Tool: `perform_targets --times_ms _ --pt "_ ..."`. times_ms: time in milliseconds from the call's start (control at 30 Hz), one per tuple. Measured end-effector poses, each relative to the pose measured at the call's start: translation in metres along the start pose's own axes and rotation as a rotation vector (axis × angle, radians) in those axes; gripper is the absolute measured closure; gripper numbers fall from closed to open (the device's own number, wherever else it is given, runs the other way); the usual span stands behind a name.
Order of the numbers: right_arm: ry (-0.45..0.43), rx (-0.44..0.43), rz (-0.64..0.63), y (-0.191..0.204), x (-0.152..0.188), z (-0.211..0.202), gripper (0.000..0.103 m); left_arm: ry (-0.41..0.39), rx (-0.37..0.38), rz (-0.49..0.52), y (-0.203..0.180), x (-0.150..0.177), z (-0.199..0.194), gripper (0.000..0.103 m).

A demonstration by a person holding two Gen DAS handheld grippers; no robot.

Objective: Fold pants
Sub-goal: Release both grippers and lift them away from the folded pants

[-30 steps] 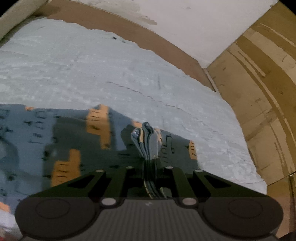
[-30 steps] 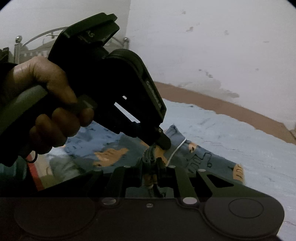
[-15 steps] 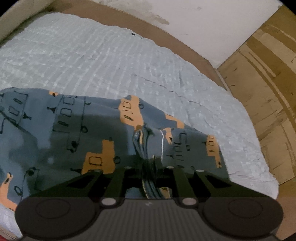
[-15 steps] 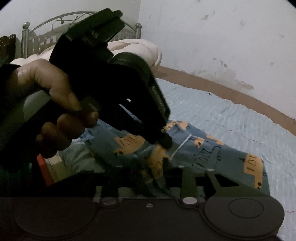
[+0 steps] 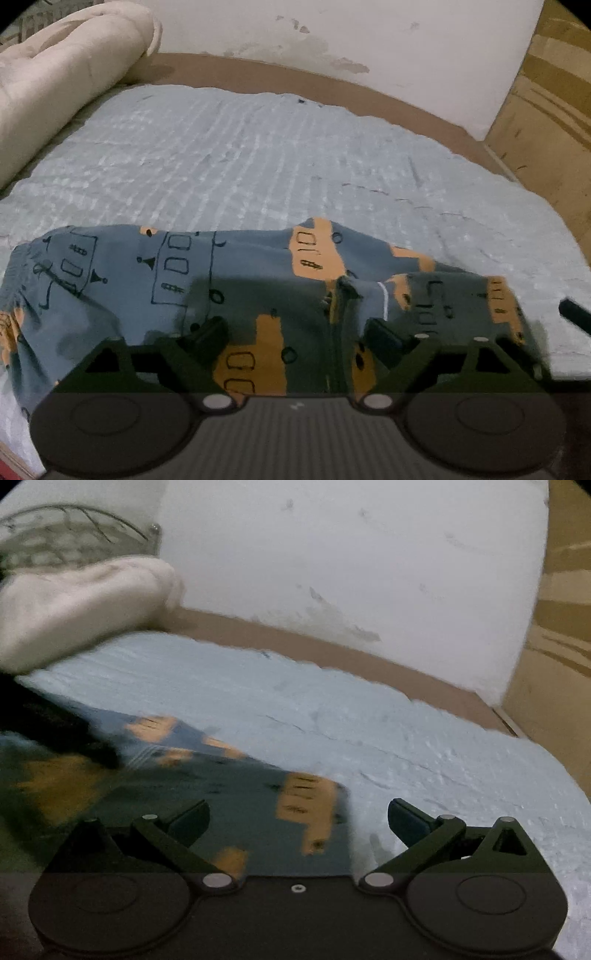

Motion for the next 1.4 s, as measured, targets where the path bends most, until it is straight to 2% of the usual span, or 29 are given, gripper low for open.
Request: perform_targets --times_ms 167,333,433,667,800,900,1000,1133,1267,1400 --pt "0.124 0.067 -0.007 -0.027 0.011 0.053 0.001 0.007 -0.018 0.003 0.005 -0.001 0.008 0.01" --pt "0.146 0.131 0.053 -0.053 0.02 0.061 0.001 -0.003 -0.015 0.017 0.008 0.003 0.005 0.008" --pt "0.142 0.141 0.071 -0.054 0.026 0.045 0.001 -0.006 -0.026 0.05 0.005 0.01 -0.004 0.005" --pt "0.1 0.139 0.004 -0.034 0.05 -0.022 0.001 -0.044 -0.028 0.136 0.001 0.037 -0.038 0.002" --pt "0.073 0.165 0.0 -0.028 0.06 -0.045 0.001 -0.074 -0.019 0.155 0.002 0.045 -0.05 0.002" --pt "0.051 0.175 -0.003 -0.026 0.053 -0.052 0.001 -0.08 -0.009 0.135 0.005 0.041 -0.058 0.001" --pt "-0.005 0.146 0.006 -0.016 0.036 -0.053 0.001 -0.11 -0.013 0.074 0.016 0.034 -0.071 0.0" --pt "-0.061 0.041 -0.001 0.017 0.013 -0.045 0.001 -0.171 -0.087 0.007 0.048 0.028 -0.089 0.0" --pt "-0.066 -0.068 -0.003 0.056 0.001 -0.032 0.001 -0.225 -0.199 -0.06 0.094 0.026 -0.097 0.0" --pt "-0.063 -0.102 -0.009 0.084 -0.005 -0.018 0.001 -0.227 -0.256 -0.142 0.136 0.024 -0.09 0.0"
Point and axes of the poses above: each gripper's, at about its wrist camera, not at the fingertips, and z roughly the way its jaws point, y to its left, x to its underside, the point moved 6 cm from there along z, roughly the way its jaws point, and after that the axes turned 8 degrees about -y, right-handed, at the moved point
